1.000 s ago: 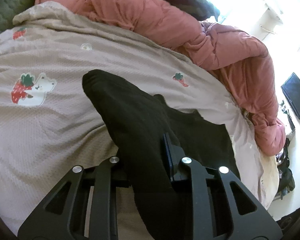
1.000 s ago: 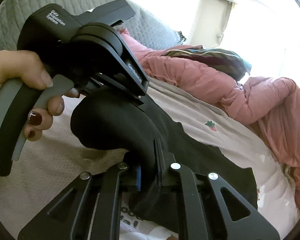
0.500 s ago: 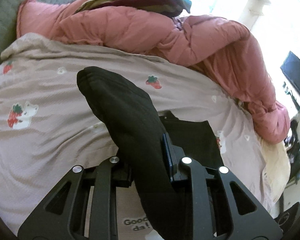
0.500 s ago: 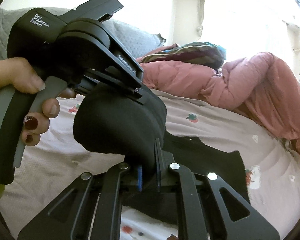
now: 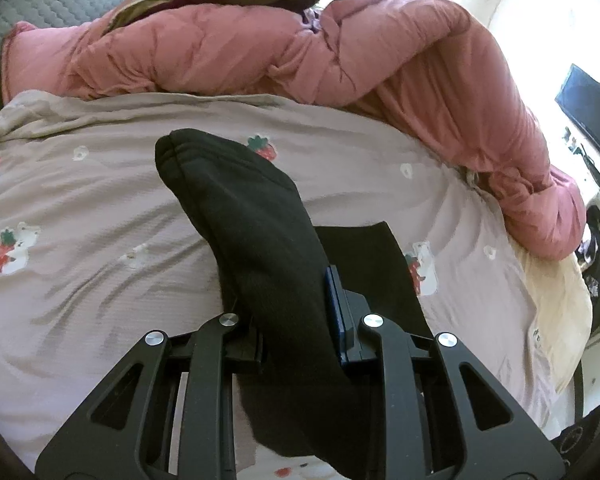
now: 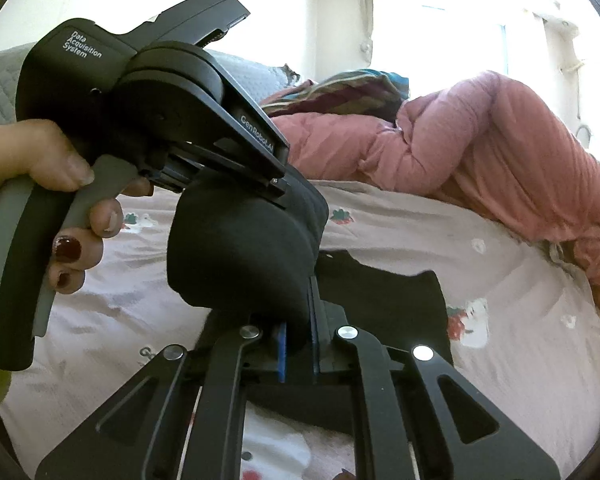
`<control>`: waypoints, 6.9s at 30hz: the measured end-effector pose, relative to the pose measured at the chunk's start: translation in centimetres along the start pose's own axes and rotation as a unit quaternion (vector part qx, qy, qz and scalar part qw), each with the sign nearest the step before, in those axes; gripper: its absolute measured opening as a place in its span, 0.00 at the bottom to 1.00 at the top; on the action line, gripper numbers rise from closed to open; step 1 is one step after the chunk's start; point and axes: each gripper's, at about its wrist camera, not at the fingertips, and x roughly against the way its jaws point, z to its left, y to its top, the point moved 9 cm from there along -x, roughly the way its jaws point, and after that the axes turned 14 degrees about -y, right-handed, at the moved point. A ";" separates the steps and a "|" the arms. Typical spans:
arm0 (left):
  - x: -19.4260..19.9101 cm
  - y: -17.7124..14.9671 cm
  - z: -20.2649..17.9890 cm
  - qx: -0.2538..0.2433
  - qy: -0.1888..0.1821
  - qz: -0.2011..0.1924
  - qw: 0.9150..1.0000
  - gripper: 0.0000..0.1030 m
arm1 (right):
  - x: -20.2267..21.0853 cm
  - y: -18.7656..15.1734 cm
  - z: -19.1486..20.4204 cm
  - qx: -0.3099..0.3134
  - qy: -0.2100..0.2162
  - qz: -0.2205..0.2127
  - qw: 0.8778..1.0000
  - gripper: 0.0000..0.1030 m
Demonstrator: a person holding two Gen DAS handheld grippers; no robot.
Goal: Fold small clothes
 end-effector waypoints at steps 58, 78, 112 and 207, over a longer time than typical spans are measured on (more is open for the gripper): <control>-4.5 -6.8 2.7 0.000 0.014 0.025 1.000 0.68 | -16.6 -3.9 -13.6 -0.204 0.003 0.299 0.932 0.71; -3.5 -6.6 2.9 -0.016 0.028 0.021 0.999 0.68 | -16.7 -1.3 -11.7 -0.139 0.015 0.239 0.961 0.12; -2.2 -8.0 2.3 -0.029 0.024 0.016 0.999 0.69 | -8.0 -7.5 -12.2 -0.128 -0.048 0.240 0.961 0.35; 9.6 -18.4 3.0 -0.040 0.078 -0.027 0.996 0.91 | 8.9 -10.3 -7.0 -0.095 -0.100 0.158 0.978 0.95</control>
